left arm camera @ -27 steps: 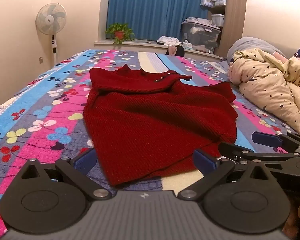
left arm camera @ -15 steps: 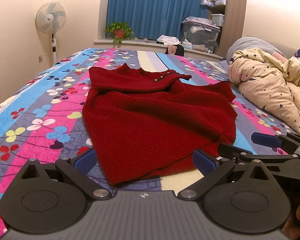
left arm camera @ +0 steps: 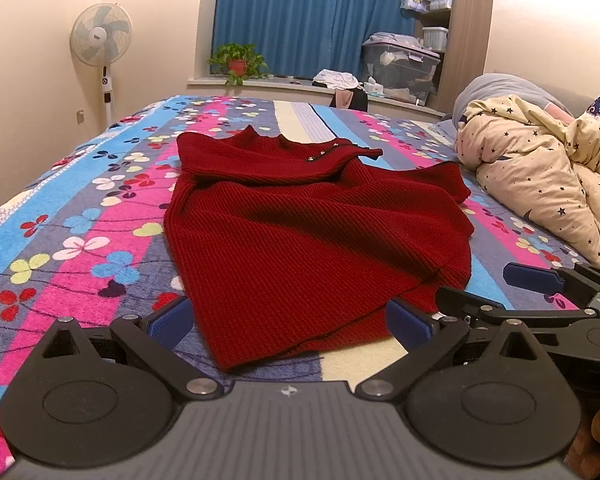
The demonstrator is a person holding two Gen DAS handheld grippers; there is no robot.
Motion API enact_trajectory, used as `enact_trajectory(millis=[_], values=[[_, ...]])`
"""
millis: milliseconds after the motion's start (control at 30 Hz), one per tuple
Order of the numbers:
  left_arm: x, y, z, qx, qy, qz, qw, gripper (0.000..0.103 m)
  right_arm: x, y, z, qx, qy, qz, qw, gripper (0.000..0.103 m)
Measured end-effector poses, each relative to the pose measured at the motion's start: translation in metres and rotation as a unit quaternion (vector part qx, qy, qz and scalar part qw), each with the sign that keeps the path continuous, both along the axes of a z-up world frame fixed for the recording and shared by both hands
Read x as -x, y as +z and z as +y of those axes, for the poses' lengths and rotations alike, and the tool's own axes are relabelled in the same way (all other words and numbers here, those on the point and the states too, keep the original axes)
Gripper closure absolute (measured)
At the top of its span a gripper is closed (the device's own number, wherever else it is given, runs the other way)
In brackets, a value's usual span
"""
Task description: Fold small clothes
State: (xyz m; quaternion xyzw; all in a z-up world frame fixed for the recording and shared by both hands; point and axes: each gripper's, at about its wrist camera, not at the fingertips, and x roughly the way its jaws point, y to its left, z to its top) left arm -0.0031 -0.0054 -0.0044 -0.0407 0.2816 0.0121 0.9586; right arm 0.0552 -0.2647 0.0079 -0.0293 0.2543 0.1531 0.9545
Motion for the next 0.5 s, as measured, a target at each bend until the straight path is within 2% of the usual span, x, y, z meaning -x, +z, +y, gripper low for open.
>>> enact_trajectory(millis=[500], values=[[-0.0019, -0.0015, -0.0005, -0.002, -0.002, -0.001, 1.0000, 0.001, 0.0001, -0.0001, 0.0013, -0.002, -0.001, 0.005, 1.000, 0.023]])
